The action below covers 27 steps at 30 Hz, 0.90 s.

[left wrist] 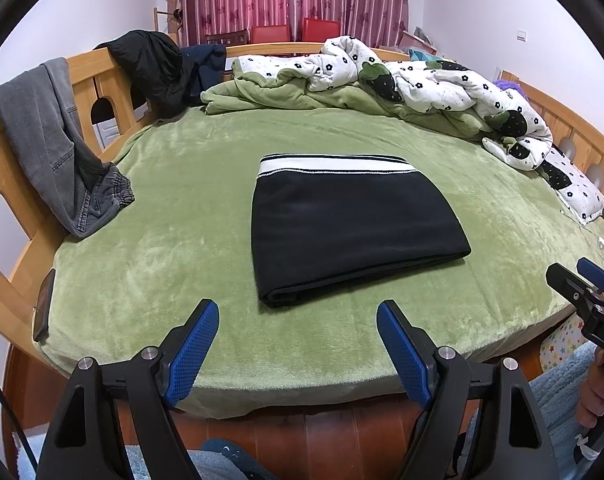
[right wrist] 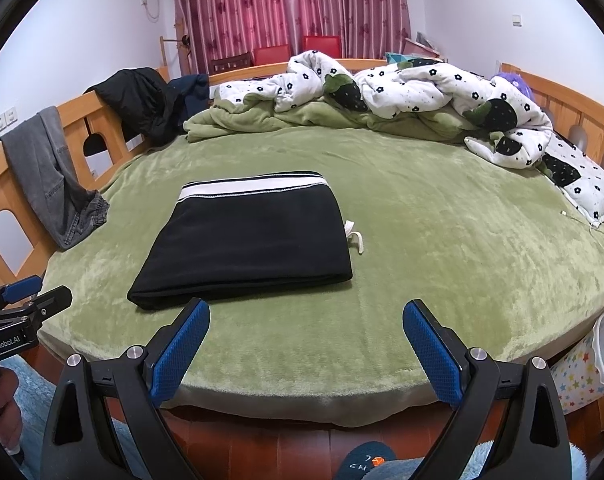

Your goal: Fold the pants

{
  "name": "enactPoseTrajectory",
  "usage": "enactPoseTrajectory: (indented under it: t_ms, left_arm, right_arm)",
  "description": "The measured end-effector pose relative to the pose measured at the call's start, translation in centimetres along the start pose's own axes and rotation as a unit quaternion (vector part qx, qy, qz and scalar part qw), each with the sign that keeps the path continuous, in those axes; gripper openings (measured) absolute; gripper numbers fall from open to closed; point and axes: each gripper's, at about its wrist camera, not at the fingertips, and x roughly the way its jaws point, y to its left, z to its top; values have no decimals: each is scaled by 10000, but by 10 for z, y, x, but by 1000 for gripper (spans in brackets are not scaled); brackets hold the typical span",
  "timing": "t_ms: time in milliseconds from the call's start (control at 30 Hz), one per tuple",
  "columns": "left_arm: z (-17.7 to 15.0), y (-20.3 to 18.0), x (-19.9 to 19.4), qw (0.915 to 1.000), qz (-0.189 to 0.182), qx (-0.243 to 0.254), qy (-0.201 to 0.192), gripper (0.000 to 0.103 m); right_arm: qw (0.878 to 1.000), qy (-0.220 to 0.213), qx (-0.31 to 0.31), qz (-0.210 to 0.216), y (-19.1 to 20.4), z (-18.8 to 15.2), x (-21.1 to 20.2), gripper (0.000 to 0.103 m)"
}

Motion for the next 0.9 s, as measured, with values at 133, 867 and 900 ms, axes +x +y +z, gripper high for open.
enactPoseTrajectory:
  t_ms: [133,867,900]
  left_arm:
    - [0,0,-1,10000,-9,-9,-28,80]
    - [-1,-3,-3,10000,2,-18,-59,80]
    - [-1,-3,-2,10000,-6,-18,-53,80]
  right_arm:
    - [10000,-5,-3,3,-2,1,0,96]
    - [10000,2,-22,-37,-5,0,-1,96]
    - [10000,-2,-17,-37,-5,0,-1,96]
